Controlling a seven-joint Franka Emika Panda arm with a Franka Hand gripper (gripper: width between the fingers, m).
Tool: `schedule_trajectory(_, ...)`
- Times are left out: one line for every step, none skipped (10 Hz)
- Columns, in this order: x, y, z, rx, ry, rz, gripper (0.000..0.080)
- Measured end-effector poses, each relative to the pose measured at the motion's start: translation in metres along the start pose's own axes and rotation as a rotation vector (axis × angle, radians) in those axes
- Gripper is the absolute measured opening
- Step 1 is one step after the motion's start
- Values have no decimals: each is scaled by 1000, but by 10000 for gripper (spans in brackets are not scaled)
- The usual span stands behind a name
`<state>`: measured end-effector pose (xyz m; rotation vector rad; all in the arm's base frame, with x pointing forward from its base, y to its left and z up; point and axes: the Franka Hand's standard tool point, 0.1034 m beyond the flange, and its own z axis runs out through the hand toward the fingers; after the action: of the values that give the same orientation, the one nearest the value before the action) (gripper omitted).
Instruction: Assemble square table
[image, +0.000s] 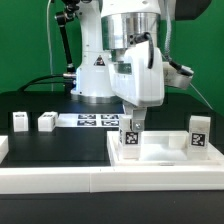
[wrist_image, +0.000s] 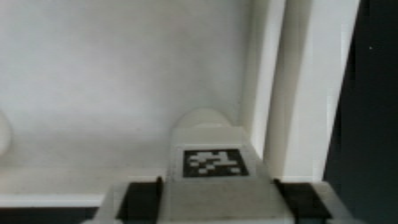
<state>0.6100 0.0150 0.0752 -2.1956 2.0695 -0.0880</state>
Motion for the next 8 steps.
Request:
schedule_trajectory(0, 0, 0, 1, -3, 36, 290)
schedule_trajectory(0, 0, 0, 2, -4, 33, 290)
schedule_trajectory(0, 0, 0, 1, -5, -25, 382)
schedule_trajectory(1, 0, 0, 0, -4, -132, 560)
schedule_trajectory(1, 0, 0, 0, -5, -237, 560)
schedule_trajectory(0, 0, 0, 0, -4, -333, 621)
schedule_trajectory(0, 0, 0, 0, -4, -478, 643)
schedule_trajectory(0, -1, 0, 1, -3, -559, 643)
